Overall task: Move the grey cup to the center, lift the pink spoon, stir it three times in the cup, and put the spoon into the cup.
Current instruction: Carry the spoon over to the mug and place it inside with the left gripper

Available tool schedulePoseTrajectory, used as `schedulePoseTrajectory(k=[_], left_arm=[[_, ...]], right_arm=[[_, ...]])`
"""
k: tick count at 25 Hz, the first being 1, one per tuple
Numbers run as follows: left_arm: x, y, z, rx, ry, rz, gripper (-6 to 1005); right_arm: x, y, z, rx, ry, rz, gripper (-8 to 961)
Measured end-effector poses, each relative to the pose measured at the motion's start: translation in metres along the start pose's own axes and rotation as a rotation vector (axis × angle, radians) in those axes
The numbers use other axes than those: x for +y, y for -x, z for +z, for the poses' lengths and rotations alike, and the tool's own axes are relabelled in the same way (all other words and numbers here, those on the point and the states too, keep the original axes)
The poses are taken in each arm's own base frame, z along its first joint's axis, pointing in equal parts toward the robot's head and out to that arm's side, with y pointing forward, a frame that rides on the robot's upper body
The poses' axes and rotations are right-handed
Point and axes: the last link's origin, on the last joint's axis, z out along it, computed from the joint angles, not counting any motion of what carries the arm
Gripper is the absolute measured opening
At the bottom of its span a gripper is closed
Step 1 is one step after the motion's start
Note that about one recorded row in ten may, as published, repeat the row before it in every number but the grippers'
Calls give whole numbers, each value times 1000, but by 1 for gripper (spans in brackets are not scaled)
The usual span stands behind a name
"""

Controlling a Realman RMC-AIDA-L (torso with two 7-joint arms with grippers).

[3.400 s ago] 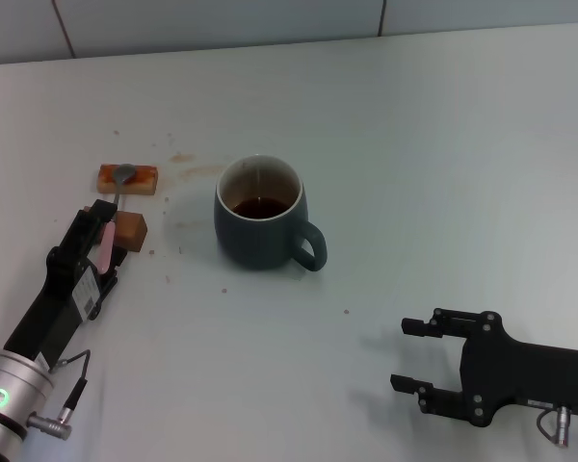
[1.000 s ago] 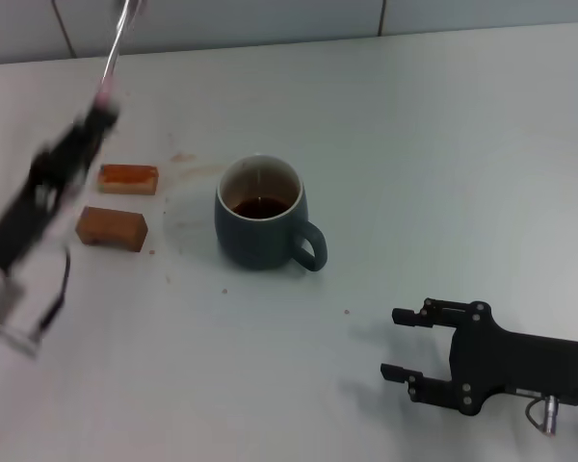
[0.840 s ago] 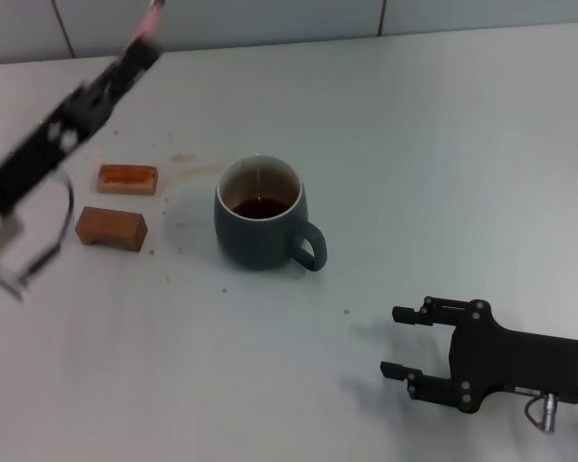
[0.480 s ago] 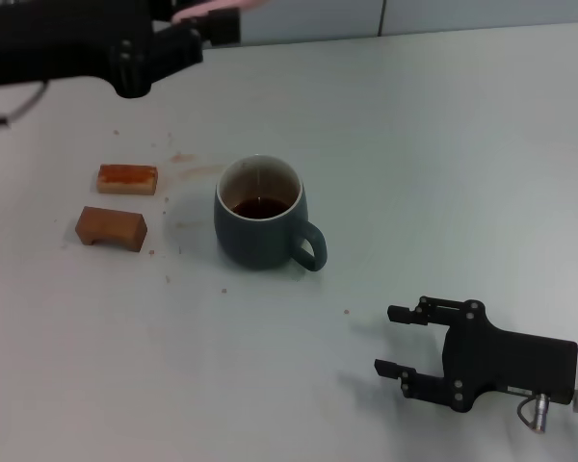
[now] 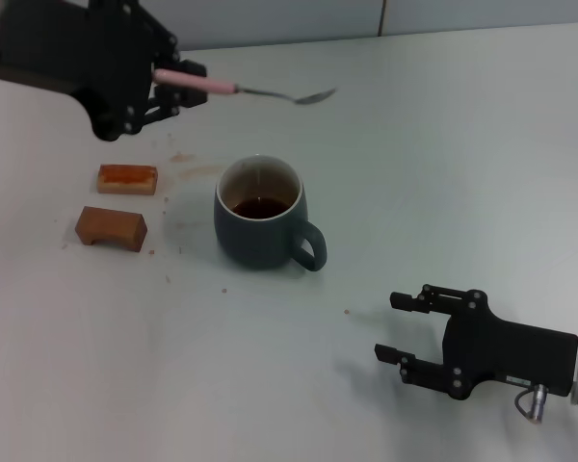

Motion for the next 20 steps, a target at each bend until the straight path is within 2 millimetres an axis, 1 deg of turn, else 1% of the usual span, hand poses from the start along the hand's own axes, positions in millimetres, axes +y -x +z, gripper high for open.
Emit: schedulePoseTrajectory(k=[1,3,4,8,12,14,15,16,18,20], left_arm=[[3,-1,1,-53,-8,45,132],[5,-2,2,-73,-10,62,132],[9,-2,2,-135,-10,104,132],[12,-2,5,-168,3,124,132],[24,-6,15,-221,43,179,132],[24,-6,15,-221,43,179,132],[29,-7,23,-288,59,216,132],[30,-7,27,-316,61,230,132],[30,-7,27,-316,61,230,133],[30,-9,33,-357,60,266,133]], right_arm=[[-1,0,0,1,-8,2,630],[-1,-1,-1,4,-15,4,630],[-2,-2,0,7,-21,7,631],[-1,-2,1,8,-22,11,631],[-1,-2,1,8,-22,12,631],[-1,-2,1,8,-22,13,631],[-1,-2,1,9,-22,13,631],[-1,-2,1,8,-22,13,631],[-1,-2,1,8,-22,13,631],[-1,-2,2,6,-21,15,631]])
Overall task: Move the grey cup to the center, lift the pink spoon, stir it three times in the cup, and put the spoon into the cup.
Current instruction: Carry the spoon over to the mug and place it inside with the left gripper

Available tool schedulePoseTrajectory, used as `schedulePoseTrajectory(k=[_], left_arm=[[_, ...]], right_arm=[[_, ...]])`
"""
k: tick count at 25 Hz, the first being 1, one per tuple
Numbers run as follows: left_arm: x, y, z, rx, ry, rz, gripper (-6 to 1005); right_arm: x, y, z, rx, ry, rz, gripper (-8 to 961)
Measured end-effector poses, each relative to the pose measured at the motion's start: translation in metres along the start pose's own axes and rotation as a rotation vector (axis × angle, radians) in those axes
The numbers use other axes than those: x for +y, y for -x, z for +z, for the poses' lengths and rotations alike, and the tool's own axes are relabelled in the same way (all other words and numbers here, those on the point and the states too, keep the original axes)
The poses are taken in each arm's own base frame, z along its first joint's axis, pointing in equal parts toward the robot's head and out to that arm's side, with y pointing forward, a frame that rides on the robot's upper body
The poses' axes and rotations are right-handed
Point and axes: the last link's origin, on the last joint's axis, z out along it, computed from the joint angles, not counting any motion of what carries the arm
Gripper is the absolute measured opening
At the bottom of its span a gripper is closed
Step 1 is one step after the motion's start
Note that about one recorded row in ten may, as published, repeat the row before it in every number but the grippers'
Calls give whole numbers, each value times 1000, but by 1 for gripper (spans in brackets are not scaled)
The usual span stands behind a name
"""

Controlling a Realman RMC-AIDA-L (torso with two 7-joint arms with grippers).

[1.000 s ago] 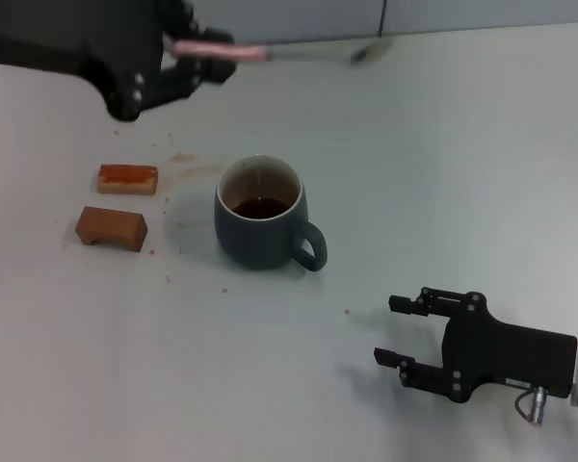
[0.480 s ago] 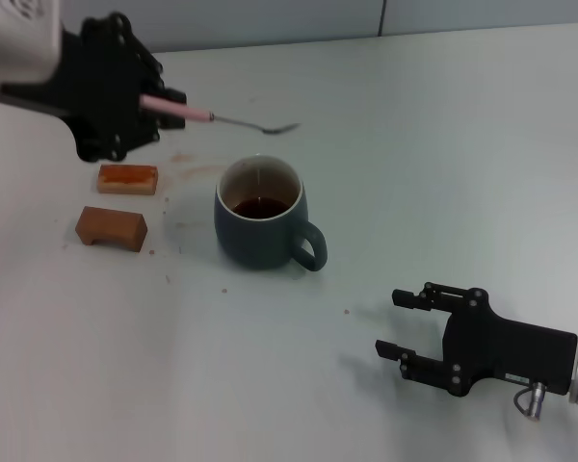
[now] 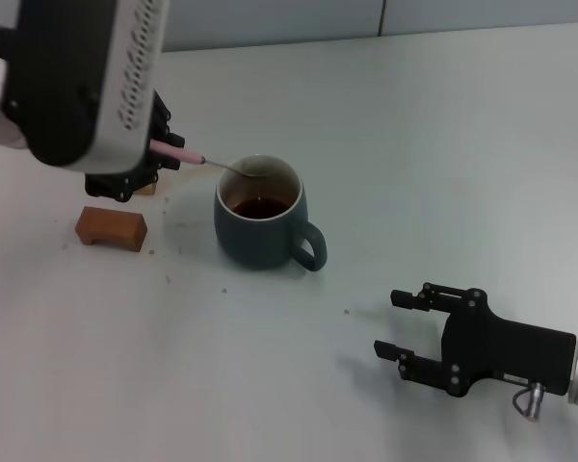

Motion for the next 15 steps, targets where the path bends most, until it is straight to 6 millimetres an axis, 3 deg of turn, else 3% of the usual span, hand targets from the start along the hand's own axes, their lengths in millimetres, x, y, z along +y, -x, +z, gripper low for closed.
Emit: schedulePoseTrajectory(k=[15], left_arm=[[5,-17,26,-70,36,112,132]], right_arm=[[2,1,2,-5,8,4,630]])
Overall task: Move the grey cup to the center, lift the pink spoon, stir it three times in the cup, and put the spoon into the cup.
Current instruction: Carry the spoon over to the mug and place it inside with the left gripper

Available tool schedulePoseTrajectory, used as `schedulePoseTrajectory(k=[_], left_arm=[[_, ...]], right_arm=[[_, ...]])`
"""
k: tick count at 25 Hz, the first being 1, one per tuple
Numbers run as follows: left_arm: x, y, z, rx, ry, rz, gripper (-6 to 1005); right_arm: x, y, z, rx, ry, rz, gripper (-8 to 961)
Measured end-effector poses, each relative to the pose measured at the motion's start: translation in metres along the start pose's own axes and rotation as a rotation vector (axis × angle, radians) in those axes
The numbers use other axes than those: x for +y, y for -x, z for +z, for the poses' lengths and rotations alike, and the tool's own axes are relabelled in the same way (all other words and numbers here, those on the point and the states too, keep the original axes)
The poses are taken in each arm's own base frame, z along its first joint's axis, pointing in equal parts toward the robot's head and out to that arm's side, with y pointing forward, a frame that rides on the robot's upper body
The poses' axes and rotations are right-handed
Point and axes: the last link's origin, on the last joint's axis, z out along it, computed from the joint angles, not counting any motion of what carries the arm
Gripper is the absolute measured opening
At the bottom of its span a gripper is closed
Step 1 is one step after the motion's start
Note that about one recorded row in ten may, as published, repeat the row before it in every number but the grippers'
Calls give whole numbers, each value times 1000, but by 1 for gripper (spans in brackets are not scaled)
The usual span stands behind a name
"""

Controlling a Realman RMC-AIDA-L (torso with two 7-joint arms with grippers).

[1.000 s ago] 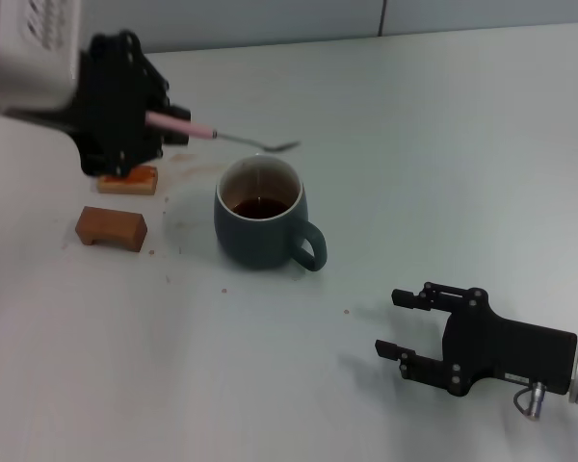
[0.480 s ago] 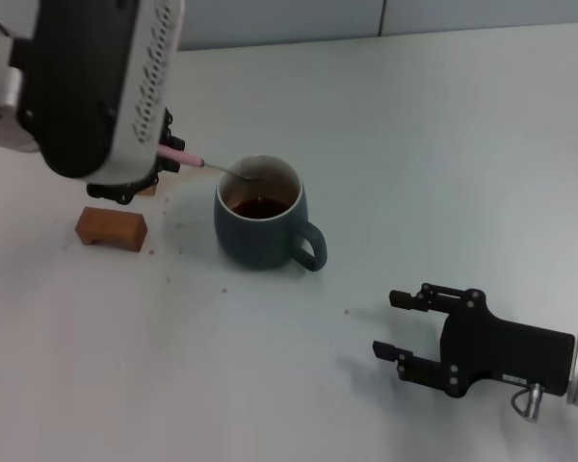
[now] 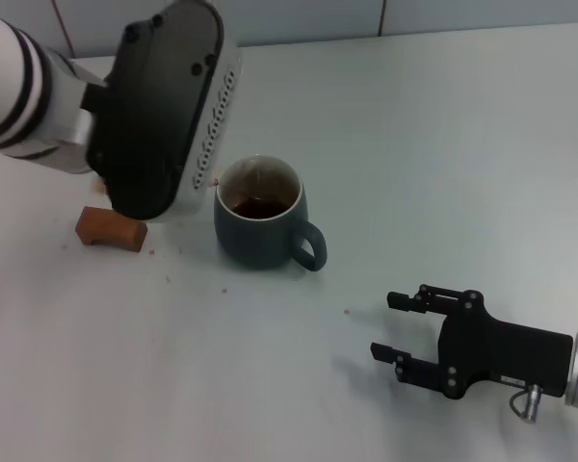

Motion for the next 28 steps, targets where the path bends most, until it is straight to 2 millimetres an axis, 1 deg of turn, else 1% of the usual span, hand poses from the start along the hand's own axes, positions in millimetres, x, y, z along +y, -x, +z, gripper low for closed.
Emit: schedulePoseTrajectory(k=[2,3,4,8,17,21,28], left_arm=[[0,0,0,0,0,0,132],[0,0,3,-9,1,2,132],[-2,1,11,-24,6,7,132],[-3,2,13,-29,13,8,132],[-2,-3,13,-27,20,17,133],[-2,-9,6,-14,11,23,133],[-3,-15,6,15,12,34,133]], right_arm=[[1,0,0,1,2,1,630],[1,-1,0,1,2,2,630],[1,-1,0,1,2,2,631],[1,-1,-1,2,2,2,631],[0,0,0,1,1,0,631],[0,0,0,0,1,-1,630],[0,0,1,0,1,0,630]])
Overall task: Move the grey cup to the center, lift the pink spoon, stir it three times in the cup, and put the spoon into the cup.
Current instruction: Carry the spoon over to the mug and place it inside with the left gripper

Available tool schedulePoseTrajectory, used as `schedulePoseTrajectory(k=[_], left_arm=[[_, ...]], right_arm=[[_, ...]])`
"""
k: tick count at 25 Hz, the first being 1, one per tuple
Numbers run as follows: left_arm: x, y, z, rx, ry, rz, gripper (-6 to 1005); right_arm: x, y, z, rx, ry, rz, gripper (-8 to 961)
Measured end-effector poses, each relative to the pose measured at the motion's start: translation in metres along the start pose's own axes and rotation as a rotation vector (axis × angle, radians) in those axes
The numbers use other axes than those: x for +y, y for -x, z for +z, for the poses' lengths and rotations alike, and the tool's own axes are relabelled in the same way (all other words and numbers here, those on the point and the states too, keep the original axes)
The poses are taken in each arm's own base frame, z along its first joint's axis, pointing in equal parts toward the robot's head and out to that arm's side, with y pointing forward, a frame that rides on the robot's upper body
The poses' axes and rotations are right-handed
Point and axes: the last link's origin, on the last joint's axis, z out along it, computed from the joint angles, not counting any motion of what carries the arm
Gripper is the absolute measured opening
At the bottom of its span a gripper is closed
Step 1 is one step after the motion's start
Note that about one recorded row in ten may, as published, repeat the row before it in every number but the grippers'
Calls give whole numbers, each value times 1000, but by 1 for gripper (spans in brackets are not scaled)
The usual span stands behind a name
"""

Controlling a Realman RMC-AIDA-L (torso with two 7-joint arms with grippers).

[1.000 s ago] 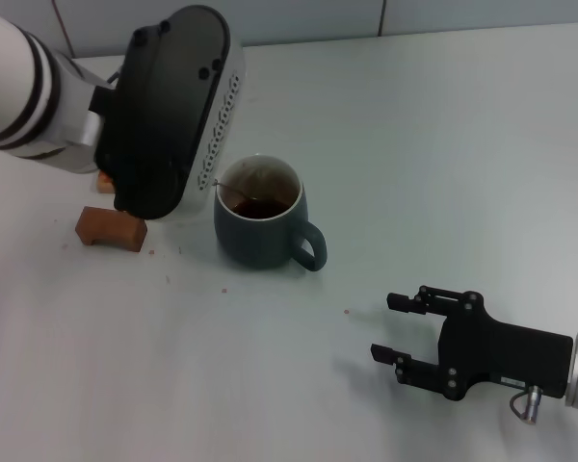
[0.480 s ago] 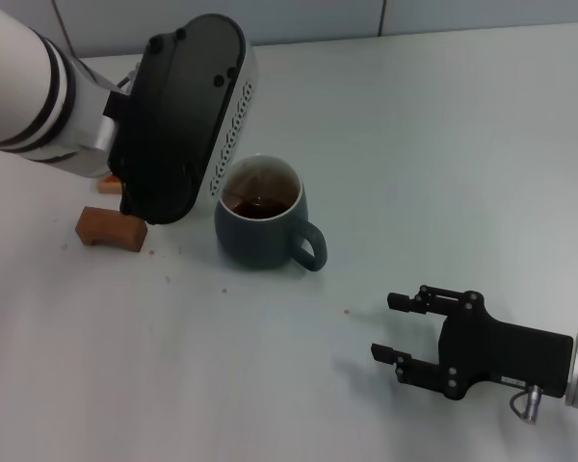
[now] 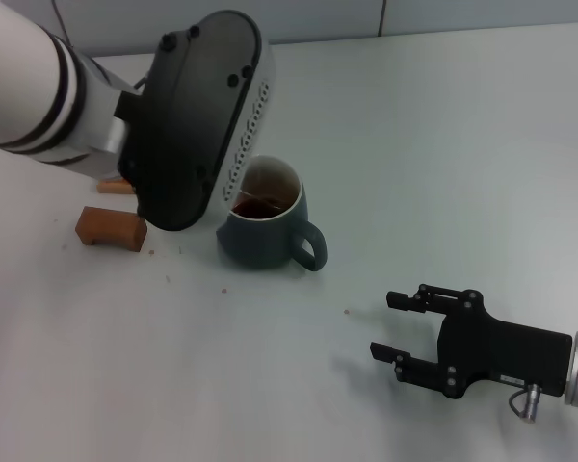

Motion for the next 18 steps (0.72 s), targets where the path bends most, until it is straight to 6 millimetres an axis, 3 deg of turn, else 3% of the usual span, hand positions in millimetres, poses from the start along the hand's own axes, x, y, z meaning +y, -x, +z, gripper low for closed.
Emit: schedulePoseTrajectory(k=[4,8,18], left_arm=[[-5,-4,7,5,-6,1,133],[-9,4,14,-36,3,-24,133],[-4,12,10,-72,12,-54,132]], right_arm=[[0,0,0,-1,0,1,630],[0,1,1,-4,1,2,630],[-1,1,4,3,5,-3,631]])
